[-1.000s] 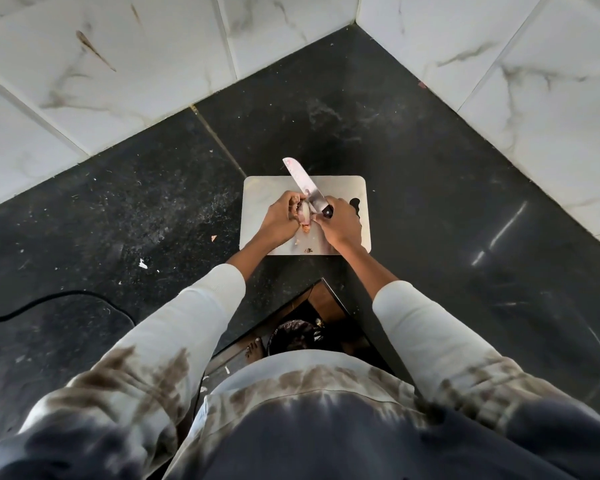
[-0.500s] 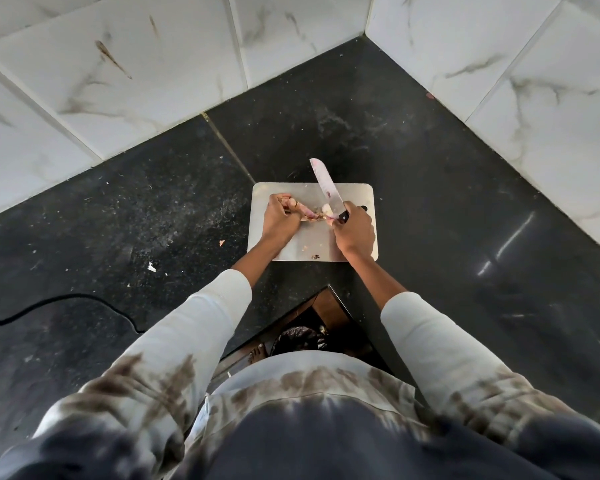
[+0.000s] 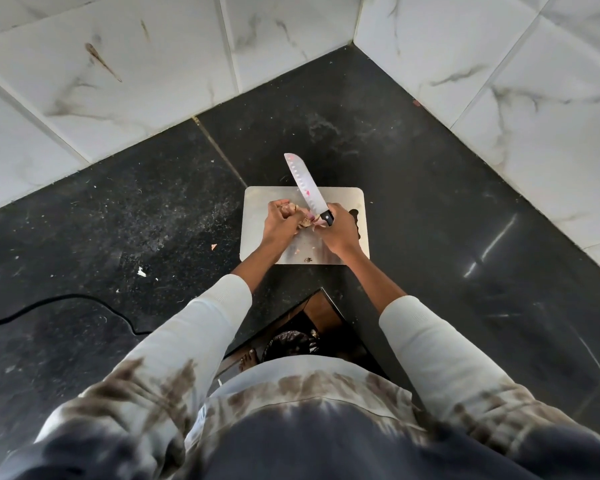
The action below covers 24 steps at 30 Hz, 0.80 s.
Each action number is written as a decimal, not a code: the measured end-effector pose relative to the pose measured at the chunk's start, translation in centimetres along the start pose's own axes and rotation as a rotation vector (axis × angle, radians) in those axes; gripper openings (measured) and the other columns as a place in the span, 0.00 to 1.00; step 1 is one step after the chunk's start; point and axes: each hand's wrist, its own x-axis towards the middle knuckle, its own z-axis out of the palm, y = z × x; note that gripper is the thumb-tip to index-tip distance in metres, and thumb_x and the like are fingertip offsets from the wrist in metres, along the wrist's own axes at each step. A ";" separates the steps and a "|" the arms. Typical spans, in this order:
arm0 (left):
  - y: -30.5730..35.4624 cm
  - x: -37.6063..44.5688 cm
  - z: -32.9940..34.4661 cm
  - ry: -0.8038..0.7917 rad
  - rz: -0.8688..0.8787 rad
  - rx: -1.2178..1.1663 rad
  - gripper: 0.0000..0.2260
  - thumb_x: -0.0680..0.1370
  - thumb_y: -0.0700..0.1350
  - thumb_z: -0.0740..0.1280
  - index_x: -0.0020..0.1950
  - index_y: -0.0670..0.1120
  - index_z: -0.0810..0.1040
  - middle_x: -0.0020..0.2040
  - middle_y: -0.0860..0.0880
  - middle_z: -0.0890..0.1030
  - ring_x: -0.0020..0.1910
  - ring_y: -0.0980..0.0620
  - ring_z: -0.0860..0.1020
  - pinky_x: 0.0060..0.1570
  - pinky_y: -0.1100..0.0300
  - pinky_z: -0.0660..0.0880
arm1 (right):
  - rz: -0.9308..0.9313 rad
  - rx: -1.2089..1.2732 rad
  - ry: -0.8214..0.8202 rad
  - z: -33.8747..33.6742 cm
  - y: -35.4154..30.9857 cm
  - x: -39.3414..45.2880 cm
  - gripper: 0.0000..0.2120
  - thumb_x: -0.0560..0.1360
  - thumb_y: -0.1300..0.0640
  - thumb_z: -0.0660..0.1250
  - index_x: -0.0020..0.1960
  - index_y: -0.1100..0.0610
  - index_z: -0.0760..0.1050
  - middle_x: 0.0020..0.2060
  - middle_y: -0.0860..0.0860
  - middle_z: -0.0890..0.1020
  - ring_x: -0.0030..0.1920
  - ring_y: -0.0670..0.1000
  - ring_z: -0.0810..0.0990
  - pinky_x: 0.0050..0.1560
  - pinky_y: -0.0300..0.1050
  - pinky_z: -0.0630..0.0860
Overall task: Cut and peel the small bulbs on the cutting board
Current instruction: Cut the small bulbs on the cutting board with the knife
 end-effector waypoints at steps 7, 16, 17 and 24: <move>-0.5 0.3 -0.7 -0.039 -0.068 -0.137 0.30 0.75 0.55 0.75 0.71 0.48 0.67 0.67 0.40 0.80 0.61 0.43 0.83 0.63 0.42 0.84 | -0.002 -0.062 -0.009 0.3 1.2 0.2 0.29 0.75 0.46 0.78 0.71 0.55 0.76 0.63 0.52 0.84 0.63 0.55 0.84 0.63 0.58 0.82; -1.8 2.4 -0.8 0.037 -0.081 -0.141 0.35 0.64 0.63 0.78 0.65 0.55 0.67 0.63 0.43 0.81 0.61 0.43 0.84 0.61 0.42 0.85 | -0.014 -0.008 0.114 0.3 0.8 -0.3 0.20 0.78 0.47 0.75 0.67 0.54 0.79 0.60 0.51 0.85 0.59 0.53 0.84 0.60 0.57 0.83; -1.2 1.7 -1.0 0.050 -0.088 -0.153 0.32 0.66 0.62 0.78 0.63 0.55 0.67 0.63 0.42 0.81 0.60 0.43 0.84 0.60 0.43 0.85 | 0.007 0.025 0.122 0.4 0.8 -0.3 0.22 0.78 0.48 0.75 0.68 0.54 0.78 0.60 0.52 0.84 0.60 0.53 0.83 0.60 0.56 0.82; -2.2 2.6 -1.2 0.090 -0.122 -0.116 0.31 0.66 0.62 0.78 0.63 0.50 0.75 0.58 0.39 0.86 0.49 0.47 0.87 0.54 0.47 0.87 | -0.018 0.171 -0.028 1.6 0.2 0.3 0.25 0.77 0.48 0.77 0.69 0.55 0.76 0.58 0.50 0.83 0.55 0.47 0.81 0.59 0.48 0.82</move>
